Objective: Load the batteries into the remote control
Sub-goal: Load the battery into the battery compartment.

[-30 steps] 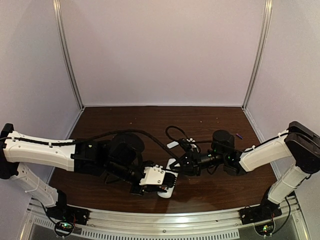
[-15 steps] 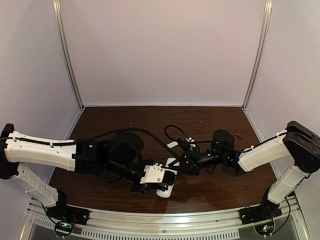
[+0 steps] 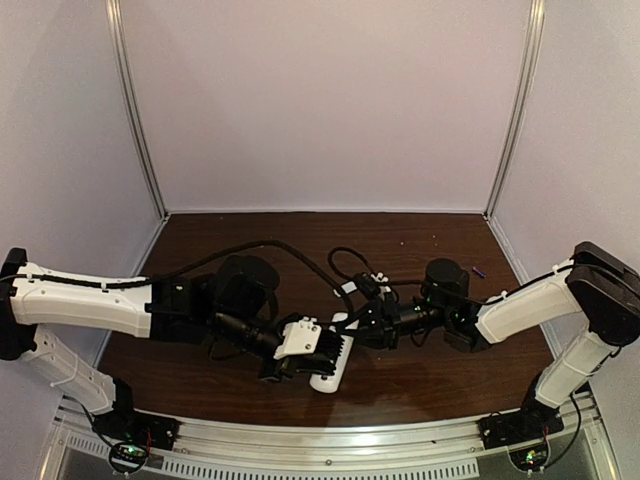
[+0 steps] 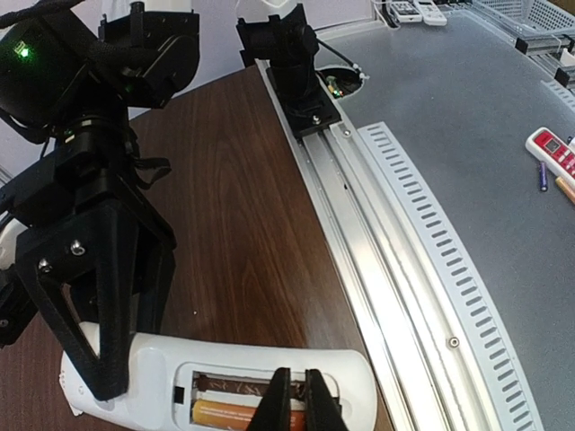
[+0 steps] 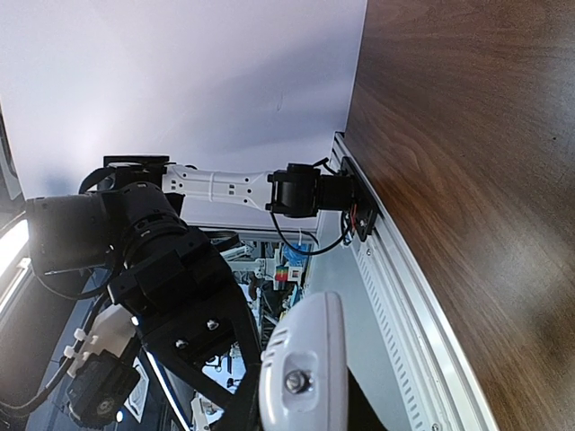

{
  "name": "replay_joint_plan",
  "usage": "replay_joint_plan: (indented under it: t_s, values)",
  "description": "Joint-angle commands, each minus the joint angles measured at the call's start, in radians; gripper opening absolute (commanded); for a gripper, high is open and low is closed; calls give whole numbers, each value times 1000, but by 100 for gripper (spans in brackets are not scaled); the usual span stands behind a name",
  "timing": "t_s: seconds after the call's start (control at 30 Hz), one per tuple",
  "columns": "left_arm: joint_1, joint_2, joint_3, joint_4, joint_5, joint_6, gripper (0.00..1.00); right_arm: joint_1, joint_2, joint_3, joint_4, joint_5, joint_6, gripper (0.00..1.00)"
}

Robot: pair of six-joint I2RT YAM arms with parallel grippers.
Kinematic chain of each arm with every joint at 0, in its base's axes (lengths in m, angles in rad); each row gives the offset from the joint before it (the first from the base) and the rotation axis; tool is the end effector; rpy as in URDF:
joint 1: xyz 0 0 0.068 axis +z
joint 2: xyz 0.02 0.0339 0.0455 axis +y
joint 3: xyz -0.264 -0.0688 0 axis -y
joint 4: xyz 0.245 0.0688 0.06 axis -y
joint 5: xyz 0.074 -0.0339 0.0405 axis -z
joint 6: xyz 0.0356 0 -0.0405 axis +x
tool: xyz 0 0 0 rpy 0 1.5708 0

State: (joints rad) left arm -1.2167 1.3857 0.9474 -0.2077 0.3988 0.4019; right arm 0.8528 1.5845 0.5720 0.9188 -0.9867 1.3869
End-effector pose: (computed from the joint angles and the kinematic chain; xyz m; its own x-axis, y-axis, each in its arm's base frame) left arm 0.0924 -0.2899 0.2590 0.1881 0.5309 -0.8263 0.9761 -0.1945 0.0972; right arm 0.1734 0.2436 0.1927 -0.9567 -0.2712 -0.1053 -0.1153 0.0212 0.9931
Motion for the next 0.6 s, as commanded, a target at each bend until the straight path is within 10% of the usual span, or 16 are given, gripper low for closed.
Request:
replay_joint_plan:
  t_s: [0.0, 0.57]
  values:
    - [48, 2, -39, 15, -5, -22, 8, 28, -27, 37, 103, -64, 17, 0]
    - [58, -79, -7, -11, -27, -74, 14, 16, -54, 37, -49, -9, -86, 0]
